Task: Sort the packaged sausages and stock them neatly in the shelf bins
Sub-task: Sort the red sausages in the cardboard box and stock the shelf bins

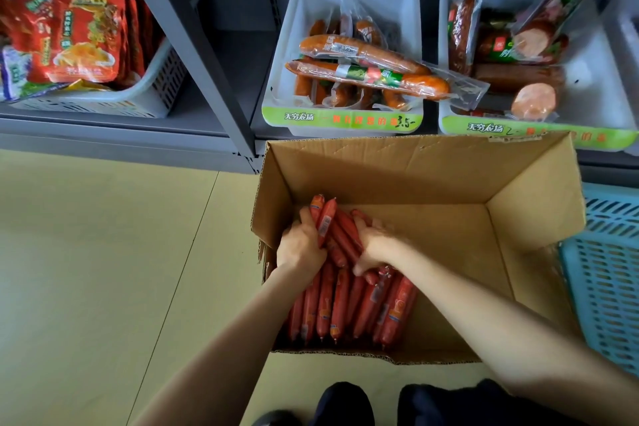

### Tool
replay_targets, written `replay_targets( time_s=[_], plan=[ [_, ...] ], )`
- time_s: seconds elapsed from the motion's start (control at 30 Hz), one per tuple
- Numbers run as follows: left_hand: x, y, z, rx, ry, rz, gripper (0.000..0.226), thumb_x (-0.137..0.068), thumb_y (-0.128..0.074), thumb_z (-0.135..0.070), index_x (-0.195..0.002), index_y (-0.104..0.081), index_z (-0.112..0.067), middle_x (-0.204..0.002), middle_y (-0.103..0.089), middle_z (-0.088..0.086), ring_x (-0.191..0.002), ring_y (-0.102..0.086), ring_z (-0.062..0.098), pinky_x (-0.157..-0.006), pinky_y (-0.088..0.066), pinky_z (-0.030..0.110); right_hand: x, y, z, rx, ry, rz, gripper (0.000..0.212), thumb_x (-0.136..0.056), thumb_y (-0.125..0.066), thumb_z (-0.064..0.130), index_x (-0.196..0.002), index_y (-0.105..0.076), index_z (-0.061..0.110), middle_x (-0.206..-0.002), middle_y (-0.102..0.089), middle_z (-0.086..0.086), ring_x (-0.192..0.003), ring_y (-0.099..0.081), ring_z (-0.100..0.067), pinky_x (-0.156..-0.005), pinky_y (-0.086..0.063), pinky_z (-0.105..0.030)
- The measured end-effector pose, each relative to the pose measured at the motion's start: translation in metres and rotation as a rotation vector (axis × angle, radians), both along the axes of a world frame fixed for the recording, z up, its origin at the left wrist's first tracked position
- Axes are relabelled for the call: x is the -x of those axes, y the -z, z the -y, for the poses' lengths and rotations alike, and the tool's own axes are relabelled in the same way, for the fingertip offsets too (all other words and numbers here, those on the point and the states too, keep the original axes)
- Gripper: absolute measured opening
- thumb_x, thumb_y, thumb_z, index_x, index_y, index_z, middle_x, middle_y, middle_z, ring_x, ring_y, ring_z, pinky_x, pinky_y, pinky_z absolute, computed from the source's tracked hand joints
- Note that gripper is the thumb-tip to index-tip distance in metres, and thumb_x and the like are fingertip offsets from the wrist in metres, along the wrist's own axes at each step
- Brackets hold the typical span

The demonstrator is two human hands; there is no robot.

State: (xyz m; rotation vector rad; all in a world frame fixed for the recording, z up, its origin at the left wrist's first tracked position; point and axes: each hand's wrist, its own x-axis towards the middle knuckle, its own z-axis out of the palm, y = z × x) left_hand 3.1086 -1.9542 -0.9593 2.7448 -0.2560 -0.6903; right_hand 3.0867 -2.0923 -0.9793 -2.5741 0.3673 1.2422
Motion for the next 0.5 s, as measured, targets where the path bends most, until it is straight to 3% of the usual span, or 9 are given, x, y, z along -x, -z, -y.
replay_targets(
  time_s=[0.1,0.2,0.33,0.5],
  plan=[
    [0.005,-0.007,-0.006,0.025,-0.004,-0.005,0.059,-0.082,-0.061,-0.016,-0.130,-0.028,-0.007,-0.118,-0.054,0.017,-0.104,-0.057,0.038,-0.082,-0.046,0.041,0.021,0.002,-0.003,0.084,0.036,0.147,0.110,-0.077,-0.073,0.041,-0.150,0.006,0.021,-0.151,-0.020,-0.015,-0.136,-0.027,-0.039,-0.107,-0.028,-0.051],
    [0.009,-0.017,-0.008,0.056,-0.007,-0.004,0.058,-0.084,-0.061,-0.022,-0.130,-0.029,-0.007,-0.118,-0.055,0.018,-0.104,-0.057,0.040,-0.082,-0.045,0.040,0.036,0.001,0.008,0.220,-0.060,0.182,0.109,-0.078,-0.074,0.036,-0.150,0.005,0.014,-0.146,-0.029,-0.016,-0.129,-0.038,-0.037,-0.100,-0.038,-0.047],
    [0.013,-0.029,-0.009,0.084,0.058,-0.003,0.055,-0.084,-0.060,-0.019,-0.128,-0.031,-0.006,-0.118,-0.056,0.019,-0.104,-0.057,0.041,-0.081,-0.044,0.040,0.055,-0.003,0.033,0.270,-0.094,0.118,0.113,-0.075,-0.077,0.032,-0.150,0.005,0.014,-0.146,-0.028,-0.013,-0.129,-0.038,-0.035,-0.100,-0.041,-0.046],
    [0.020,-0.026,-0.003,0.084,0.105,-0.043,0.066,-0.082,-0.066,-0.025,-0.133,-0.029,-0.006,-0.121,-0.055,0.018,-0.109,-0.056,0.037,-0.085,-0.044,0.038,0.067,-0.005,0.049,0.209,-0.155,0.146,0.108,-0.078,-0.072,0.038,-0.151,0.005,0.017,-0.149,-0.027,-0.010,-0.134,-0.029,-0.033,-0.107,-0.028,-0.046]
  ],
)
